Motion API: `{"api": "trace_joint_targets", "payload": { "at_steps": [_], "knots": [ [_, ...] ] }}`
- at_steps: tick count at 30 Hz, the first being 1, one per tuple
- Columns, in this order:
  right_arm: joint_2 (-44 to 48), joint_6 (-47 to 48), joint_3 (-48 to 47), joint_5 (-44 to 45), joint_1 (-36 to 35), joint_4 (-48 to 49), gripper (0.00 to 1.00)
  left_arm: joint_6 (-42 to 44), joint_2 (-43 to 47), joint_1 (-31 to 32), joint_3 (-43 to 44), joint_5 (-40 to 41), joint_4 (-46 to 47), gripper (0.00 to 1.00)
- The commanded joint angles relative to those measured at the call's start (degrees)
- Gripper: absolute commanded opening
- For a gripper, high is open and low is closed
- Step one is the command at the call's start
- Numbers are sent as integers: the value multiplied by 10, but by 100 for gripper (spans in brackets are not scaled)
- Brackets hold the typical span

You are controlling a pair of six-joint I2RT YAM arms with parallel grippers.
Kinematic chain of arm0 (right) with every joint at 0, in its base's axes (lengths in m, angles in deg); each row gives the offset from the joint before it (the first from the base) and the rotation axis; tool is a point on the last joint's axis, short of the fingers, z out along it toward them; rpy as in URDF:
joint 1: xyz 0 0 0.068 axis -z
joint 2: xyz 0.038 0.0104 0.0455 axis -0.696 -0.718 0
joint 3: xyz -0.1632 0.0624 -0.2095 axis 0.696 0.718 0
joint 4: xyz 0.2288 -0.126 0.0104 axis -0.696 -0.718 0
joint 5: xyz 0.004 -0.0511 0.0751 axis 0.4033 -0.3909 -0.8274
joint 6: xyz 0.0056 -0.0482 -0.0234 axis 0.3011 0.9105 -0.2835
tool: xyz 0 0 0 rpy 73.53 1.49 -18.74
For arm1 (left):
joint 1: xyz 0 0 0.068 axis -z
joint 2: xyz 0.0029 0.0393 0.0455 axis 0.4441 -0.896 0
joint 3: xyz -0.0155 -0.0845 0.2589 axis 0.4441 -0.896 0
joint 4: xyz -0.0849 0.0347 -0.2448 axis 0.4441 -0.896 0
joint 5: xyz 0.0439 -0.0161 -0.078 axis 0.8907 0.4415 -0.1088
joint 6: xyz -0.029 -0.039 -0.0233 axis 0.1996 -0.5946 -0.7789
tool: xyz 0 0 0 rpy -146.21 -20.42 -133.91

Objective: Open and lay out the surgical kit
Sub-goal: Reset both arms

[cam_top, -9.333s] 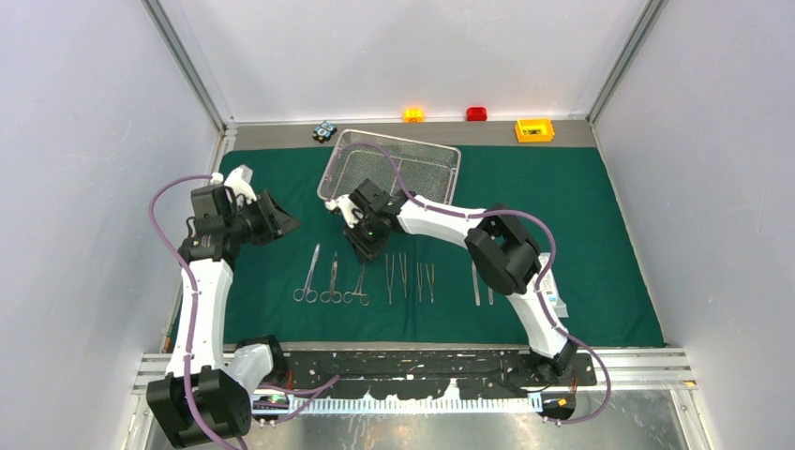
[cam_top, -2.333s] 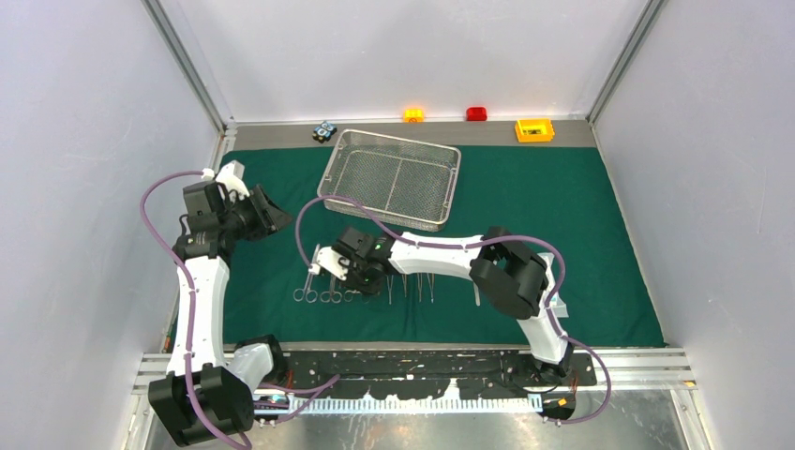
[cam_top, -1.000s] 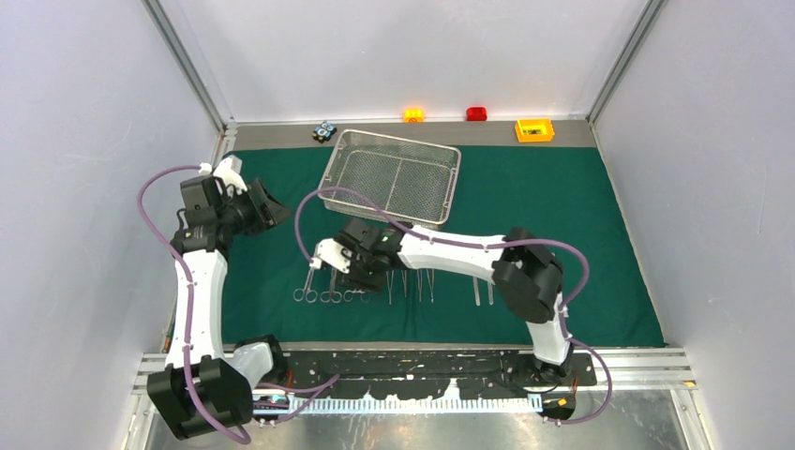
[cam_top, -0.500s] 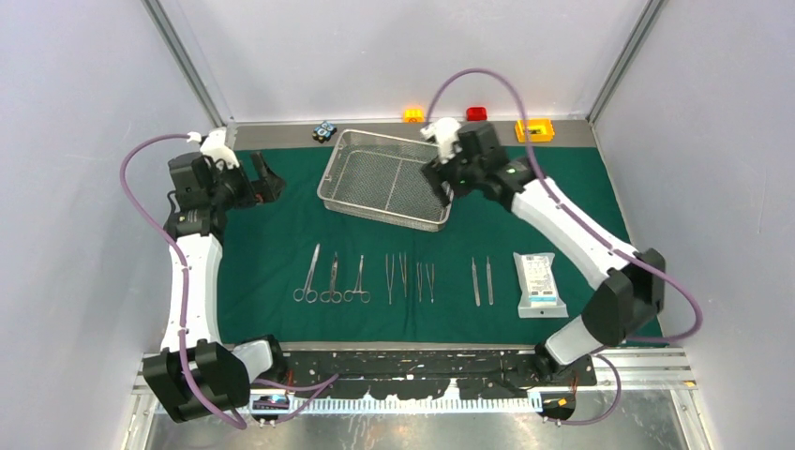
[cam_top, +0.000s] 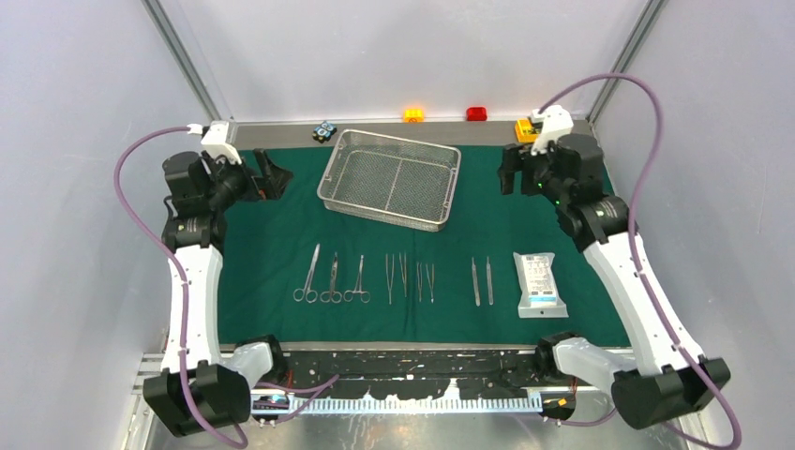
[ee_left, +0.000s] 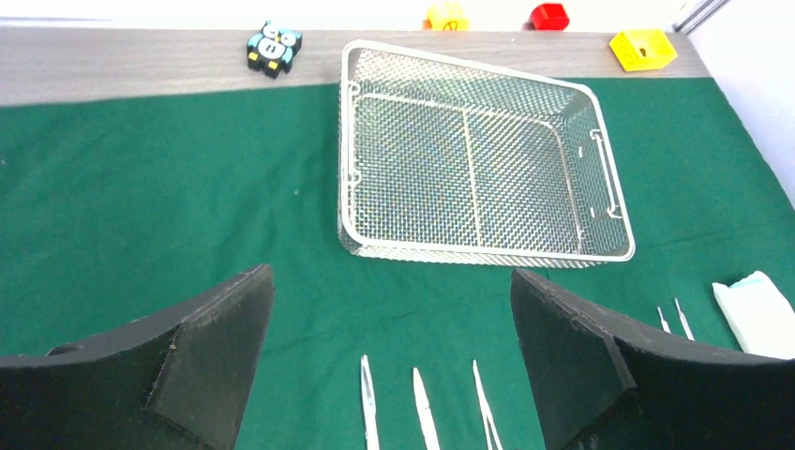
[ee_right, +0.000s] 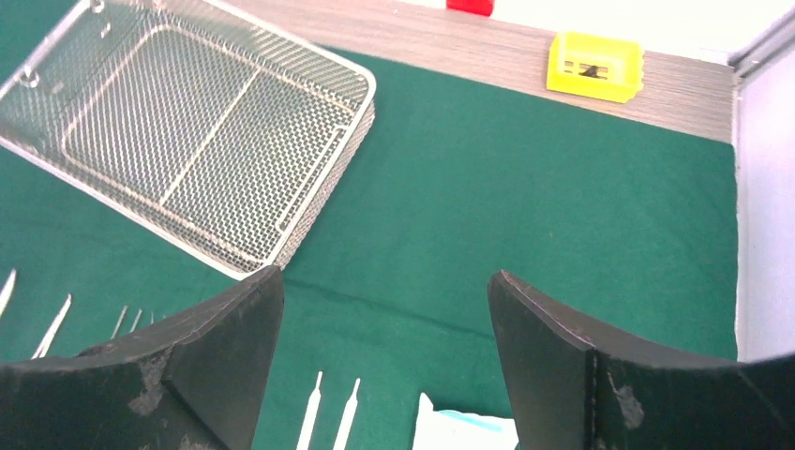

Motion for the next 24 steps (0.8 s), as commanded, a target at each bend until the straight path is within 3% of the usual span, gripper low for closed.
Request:
{"api": "trace_joint_targets", "payload": {
  "at_steps": [1,24],
  "knots": [
    [48,-46,11,-22,30,41,84,11,41,5,22,-11,19,100],
    [83,-47,28,-19,73,52,85,45,57,4,35,50,-24,100]
  ]
}}
